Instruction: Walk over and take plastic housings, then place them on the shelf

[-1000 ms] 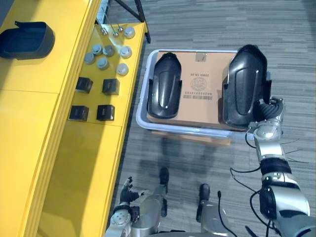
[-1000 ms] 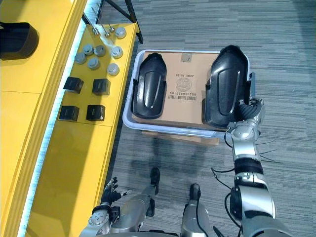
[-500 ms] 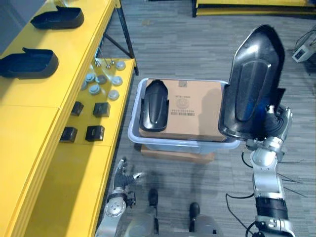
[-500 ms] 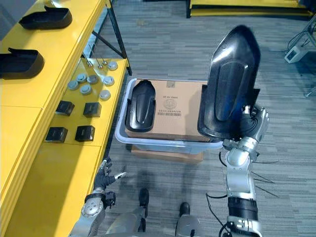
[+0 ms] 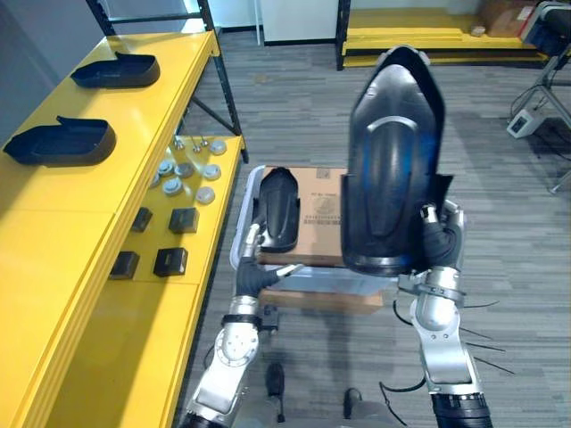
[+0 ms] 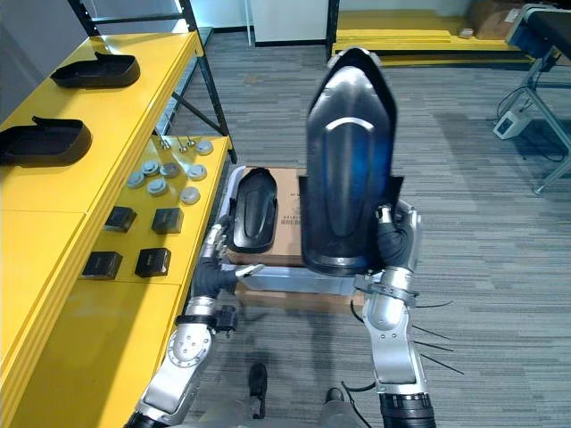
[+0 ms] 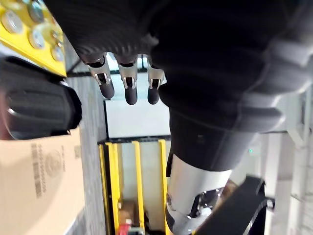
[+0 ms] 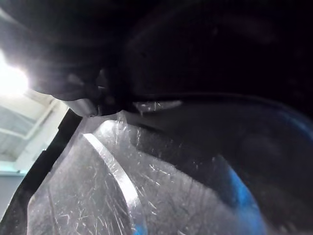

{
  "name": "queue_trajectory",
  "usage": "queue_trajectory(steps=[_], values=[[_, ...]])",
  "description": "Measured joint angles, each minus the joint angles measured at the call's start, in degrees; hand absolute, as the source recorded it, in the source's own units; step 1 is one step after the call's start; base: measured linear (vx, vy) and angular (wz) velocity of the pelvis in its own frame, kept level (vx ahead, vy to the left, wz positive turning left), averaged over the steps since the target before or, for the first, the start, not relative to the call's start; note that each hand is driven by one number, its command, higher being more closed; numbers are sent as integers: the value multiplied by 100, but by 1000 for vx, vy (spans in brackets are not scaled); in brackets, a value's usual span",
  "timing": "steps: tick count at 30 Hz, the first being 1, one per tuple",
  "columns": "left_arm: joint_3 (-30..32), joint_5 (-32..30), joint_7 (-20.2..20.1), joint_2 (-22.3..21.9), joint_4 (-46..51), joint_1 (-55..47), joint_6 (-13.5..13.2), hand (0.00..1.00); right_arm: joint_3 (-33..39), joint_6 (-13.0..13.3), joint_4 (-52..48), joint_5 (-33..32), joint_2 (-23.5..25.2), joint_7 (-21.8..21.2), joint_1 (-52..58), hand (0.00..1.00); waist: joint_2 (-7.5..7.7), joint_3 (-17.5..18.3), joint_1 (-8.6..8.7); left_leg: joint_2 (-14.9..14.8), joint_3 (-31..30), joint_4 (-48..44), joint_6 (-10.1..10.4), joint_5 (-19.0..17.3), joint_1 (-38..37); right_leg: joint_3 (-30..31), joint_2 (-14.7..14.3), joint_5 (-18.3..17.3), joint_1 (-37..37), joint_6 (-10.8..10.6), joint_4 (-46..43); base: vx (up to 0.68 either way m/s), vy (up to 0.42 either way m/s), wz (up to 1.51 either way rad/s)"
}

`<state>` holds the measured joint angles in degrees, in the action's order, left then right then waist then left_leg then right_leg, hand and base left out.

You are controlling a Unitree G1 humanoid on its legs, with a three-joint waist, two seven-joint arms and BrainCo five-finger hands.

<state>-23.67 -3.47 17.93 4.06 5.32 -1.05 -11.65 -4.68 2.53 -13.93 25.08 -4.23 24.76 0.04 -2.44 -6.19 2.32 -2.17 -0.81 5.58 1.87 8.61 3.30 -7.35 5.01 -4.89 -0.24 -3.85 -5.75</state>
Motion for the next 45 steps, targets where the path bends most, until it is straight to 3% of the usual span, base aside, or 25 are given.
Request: queue_trajectory(steps=[8, 10, 14, 18, 23, 24, 27, 28, 37, 45], values=[[-143, 1, 178, 276, -30, 45, 57, 0, -462, 7, -38, -268, -314, -131, 34, 100, 49, 276, -4, -56, 210, 1, 0, 0, -9, 206, -46, 217, 34, 11, 214, -16, 4, -14], [-466, 0, 212, 307, -140, 301, 191, 0, -1128, 182, -92, -390, -360, -416, 52, 100, 48, 325, 2, -74, 242, 9, -1, 1, -17, 260, -78, 272, 48, 16, 270, -25, -4, -14], [-684, -75, 222, 255, -289, 421, 246, 0, -1531, 402, -266, -420, -241, -542, 47, 100, 64, 350, -3, -83, 228, 32, 24, -17, -66, 255, -88, 291, 99, 12, 320, -41, 0, 0], [-713, -35, 241, 267, -322, 429, 265, 0, -1568, 388, -256, -414, -233, -558, 49, 100, 103, 386, -3, -83, 227, 34, 25, -22, -49, 254, -86, 268, 102, 3, 394, -31, 6, 1], [-723, 542, 216, 264, -589, 435, 270, 0, -1559, 358, -54, -412, -165, -476, 148, 100, 174, 492, -4, -80, 225, 35, 26, -22, -48, 256, -85, 270, 103, 2, 395, 0, 0, 0], [-721, 764, 211, 266, -642, 434, 270, 100, -1548, 342, -34, -412, -119, -463, 208, 100, 174, 510, -4, -79, 224, 35, 26, -22, -48, 254, -84, 270, 104, 2, 394, 0, 0, 0], [-717, 1097, 174, 265, -678, 433, 270, 100, -1533, 330, 40, -413, -108, -440, 217, 100, 167, 537, -1, -79, 223, 35, 25, -21, -49, 255, -84, 271, 104, 2, 394, 0, 0, 0], [-715, 1195, 124, 266, -716, 433, 270, 0, -1527, 330, 126, -413, -104, -414, 217, 100, 167, 564, -2, -79, 221, 35, 25, -21, -49, 253, -84, 271, 104, 2, 394, 0, 0, 0], [-481, 1300, 81, 266, -801, 429, 269, 0, -1305, 191, 645, -179, -95, -385, 444, 100, 168, 581, -7, -75, 203, 36, 23, -20, -54, 249, -83, 270, 111, 2, 395, 0, 0, 0], [-31, 1289, -12, 130, -801, 226, 267, 0, -578, 79, 657, 35, -199, -366, 659, 100, 168, 582, -4, -75, 196, 36, 23, -20, -54, 248, -85, 282, 112, -19, 396, 0, 0, 0]])
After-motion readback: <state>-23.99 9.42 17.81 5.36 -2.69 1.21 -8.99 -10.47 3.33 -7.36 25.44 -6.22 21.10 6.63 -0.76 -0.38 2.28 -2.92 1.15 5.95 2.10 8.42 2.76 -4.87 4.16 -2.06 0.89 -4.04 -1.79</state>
